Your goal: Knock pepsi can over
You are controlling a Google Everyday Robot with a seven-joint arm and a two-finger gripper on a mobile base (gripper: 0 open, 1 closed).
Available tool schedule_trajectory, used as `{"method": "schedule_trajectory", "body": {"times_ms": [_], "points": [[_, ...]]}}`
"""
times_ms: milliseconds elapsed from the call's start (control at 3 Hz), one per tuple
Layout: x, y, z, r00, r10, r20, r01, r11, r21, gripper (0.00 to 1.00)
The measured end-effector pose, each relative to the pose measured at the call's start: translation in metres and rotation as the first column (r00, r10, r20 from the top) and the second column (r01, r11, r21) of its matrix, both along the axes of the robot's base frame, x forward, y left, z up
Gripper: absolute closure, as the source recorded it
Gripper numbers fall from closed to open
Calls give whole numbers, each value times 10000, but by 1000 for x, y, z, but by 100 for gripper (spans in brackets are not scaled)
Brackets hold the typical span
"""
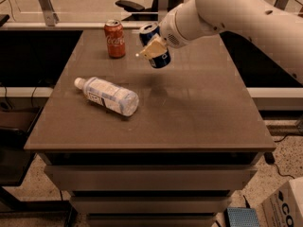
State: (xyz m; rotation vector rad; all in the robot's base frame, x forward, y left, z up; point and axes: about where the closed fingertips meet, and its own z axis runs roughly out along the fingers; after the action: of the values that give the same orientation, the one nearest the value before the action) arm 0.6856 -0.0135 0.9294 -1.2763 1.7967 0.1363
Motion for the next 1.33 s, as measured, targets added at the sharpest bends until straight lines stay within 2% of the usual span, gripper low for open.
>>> {"method": "schedule_trajectory", "body": {"times_ms": [667, 1333], "points": [[-5, -4, 4, 9996, -101, -259, 86, 9983, -579, 100], [-9, -12, 2, 9969, -360, -703, 261, 9902, -1373, 100]]}}
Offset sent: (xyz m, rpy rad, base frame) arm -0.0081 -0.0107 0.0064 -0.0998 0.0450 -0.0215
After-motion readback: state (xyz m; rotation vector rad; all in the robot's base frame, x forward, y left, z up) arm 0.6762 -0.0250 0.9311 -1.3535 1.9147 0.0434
